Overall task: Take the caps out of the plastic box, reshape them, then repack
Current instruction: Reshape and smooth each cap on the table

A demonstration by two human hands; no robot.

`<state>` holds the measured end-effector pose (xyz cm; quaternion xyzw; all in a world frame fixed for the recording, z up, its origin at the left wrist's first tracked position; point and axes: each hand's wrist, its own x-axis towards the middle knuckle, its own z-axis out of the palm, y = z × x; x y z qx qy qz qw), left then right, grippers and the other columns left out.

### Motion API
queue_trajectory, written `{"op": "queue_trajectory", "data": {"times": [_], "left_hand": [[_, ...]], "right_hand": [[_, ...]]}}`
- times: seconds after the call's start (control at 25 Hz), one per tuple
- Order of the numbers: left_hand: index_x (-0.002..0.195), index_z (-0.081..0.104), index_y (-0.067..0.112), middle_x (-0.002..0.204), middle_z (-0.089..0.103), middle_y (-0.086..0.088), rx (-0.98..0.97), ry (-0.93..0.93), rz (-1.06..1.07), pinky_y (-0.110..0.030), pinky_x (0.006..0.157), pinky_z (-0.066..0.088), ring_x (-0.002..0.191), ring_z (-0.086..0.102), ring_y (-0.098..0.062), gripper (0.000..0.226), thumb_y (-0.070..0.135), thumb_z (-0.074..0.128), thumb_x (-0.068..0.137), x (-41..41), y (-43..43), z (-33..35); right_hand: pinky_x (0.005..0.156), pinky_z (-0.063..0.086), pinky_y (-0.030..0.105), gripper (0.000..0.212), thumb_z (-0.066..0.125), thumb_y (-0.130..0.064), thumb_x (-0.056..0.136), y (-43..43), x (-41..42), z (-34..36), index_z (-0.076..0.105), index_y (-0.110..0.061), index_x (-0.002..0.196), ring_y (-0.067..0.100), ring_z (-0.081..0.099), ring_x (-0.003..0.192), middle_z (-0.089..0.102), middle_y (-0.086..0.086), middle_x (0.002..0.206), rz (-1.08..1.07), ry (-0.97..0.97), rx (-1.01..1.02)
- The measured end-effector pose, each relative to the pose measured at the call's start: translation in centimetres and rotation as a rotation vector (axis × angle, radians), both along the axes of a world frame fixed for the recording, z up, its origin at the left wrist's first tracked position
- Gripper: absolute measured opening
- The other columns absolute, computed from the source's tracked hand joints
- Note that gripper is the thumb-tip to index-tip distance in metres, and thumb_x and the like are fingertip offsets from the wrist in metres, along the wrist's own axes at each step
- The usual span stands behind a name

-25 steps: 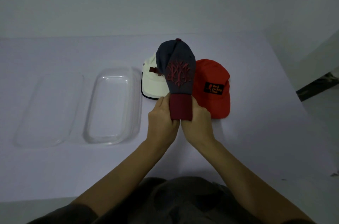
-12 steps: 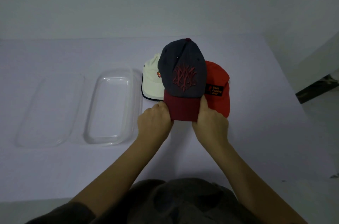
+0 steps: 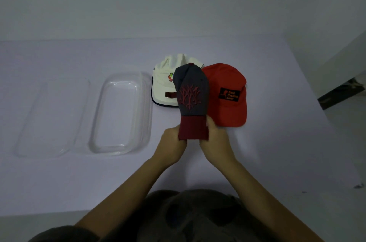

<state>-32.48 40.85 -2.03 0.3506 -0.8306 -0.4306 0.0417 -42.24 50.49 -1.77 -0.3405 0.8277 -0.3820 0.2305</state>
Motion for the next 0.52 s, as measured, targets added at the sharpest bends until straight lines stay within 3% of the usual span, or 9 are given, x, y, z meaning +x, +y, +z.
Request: {"op": "queue_trajectory", "data": {"times": [0.08, 0.16, 0.24, 0.36, 0.44, 0.52], "left_hand": [[0.057, 0.029, 0.016, 0.053, 0.037, 0.003, -0.299, -0.188, -0.019, -0.026, 0.045, 0.022, 0.045, 0.030, -0.009, 0.037, 0.002, 0.039, 0.089, 0.2, -0.6, 0.1], [0.062, 0.036, 0.010, 0.058, 0.050, -0.005, -0.465, -0.248, 0.020, -0.026, 0.047, 0.026, 0.047, 0.036, -0.018, 0.031, 0.017, 0.045, 0.091, 0.5, -0.8, 0.9], [0.072, 0.051, 0.006, 0.065, 0.060, -0.011, -0.531, -0.113, 0.062, -0.026, 0.049, 0.032, 0.050, 0.043, -0.020, 0.022, 0.021, 0.058, 0.087, 0.6, -0.7, 1.8], [0.091, 0.064, 0.001, 0.076, 0.067, -0.014, -0.644, 0.189, 0.163, -0.026, 0.049, 0.044, 0.057, 0.059, -0.024, 0.015, 0.010, 0.067, 0.079, 0.8, -1.5, 2.2], [0.097, 0.069, 0.000, 0.078, 0.070, -0.014, -0.756, 0.266, 0.152, -0.028, 0.052, 0.050, 0.059, 0.065, -0.026, 0.019, 0.009, 0.065, 0.081, 0.9, -2.8, 2.0], [0.096, 0.070, 0.000, 0.073, 0.070, -0.014, -0.812, 0.284, 0.126, -0.027, 0.049, 0.050, 0.055, 0.064, -0.026, 0.020, 0.013, 0.060, 0.086, 1.1, -3.3, 1.8]], "right_hand": [[0.065, 0.055, 0.038, 0.059, 0.055, -0.008, 0.088, 0.8, -0.6, -0.3, 0.032, -0.012, 0.142, 0.023, 0.062, 0.071, 0.066, 0.010, 0.089, -0.053, 0.151, -0.020], [0.050, 0.052, 0.035, 0.055, 0.057, -0.008, 0.085, 0.9, -1.1, -0.3, 0.042, -0.009, 0.137, 0.024, 0.061, 0.060, 0.067, 0.010, 0.079, -0.047, 0.352, 0.035], [0.038, 0.040, 0.024, 0.043, 0.056, -0.012, 0.081, 0.6, -1.5, 0.1, 0.058, -0.006, 0.123, 0.022, 0.058, 0.047, 0.067, 0.009, 0.066, -0.074, 0.499, 0.035], [0.036, 0.020, 0.014, 0.030, 0.049, -0.031, 0.087, 0.5, -2.2, 1.8, 0.070, -0.012, 0.094, 0.016, 0.052, 0.041, 0.061, -0.001, 0.054, -0.126, 0.581, -0.022], [0.039, 0.017, 0.012, 0.030, 0.053, -0.036, 0.088, 0.5, -2.6, 2.8, 0.062, -0.014, 0.070, 0.011, 0.041, 0.041, 0.047, -0.008, 0.051, -0.152, 0.586, -0.063], [0.038, 0.022, 0.017, 0.037, 0.057, -0.040, 0.087, 0.2, -2.6, 3.4, 0.050, -0.014, 0.061, 0.010, 0.036, 0.042, 0.041, -0.009, 0.052, -0.161, 0.577, -0.055]]}}
